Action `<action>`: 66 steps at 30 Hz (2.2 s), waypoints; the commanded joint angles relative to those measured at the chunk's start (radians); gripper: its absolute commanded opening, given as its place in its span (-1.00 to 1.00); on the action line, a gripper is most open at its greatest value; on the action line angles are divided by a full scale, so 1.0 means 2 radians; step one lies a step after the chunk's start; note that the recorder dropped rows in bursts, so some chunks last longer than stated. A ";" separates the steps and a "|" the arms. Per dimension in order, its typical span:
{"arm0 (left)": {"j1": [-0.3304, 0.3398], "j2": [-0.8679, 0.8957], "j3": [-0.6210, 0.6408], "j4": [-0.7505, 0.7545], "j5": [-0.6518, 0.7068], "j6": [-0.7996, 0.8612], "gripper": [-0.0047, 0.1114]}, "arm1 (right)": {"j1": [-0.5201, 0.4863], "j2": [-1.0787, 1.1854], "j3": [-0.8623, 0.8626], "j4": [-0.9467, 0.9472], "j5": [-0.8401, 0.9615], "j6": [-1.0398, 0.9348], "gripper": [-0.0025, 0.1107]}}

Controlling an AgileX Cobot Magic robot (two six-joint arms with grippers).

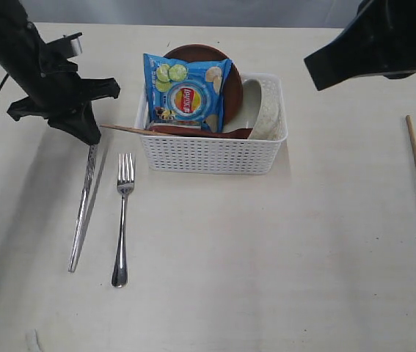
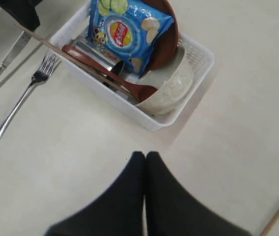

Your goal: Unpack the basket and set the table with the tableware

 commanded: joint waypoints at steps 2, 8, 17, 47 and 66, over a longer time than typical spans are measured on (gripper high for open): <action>-0.009 0.009 0.010 -0.009 -0.011 0.001 -0.92 | -0.001 -0.003 0.000 0.000 -0.005 0.000 -0.96; -0.009 0.010 0.032 -0.013 -0.048 0.001 -0.92 | -0.001 -0.003 0.000 -0.001 -0.004 0.000 -0.96; -0.011 0.010 0.045 -0.035 -0.068 0.002 -0.92 | -0.001 -0.003 0.000 -0.002 -0.004 0.000 -0.96; 0.008 -0.033 0.068 -0.033 -0.053 0.006 -0.43 | -0.001 -0.003 0.000 -0.002 -0.005 0.000 -0.96; 0.025 -0.184 0.253 0.102 -0.054 -0.097 -0.92 | -0.001 -0.003 0.000 -0.002 -0.002 0.000 -0.96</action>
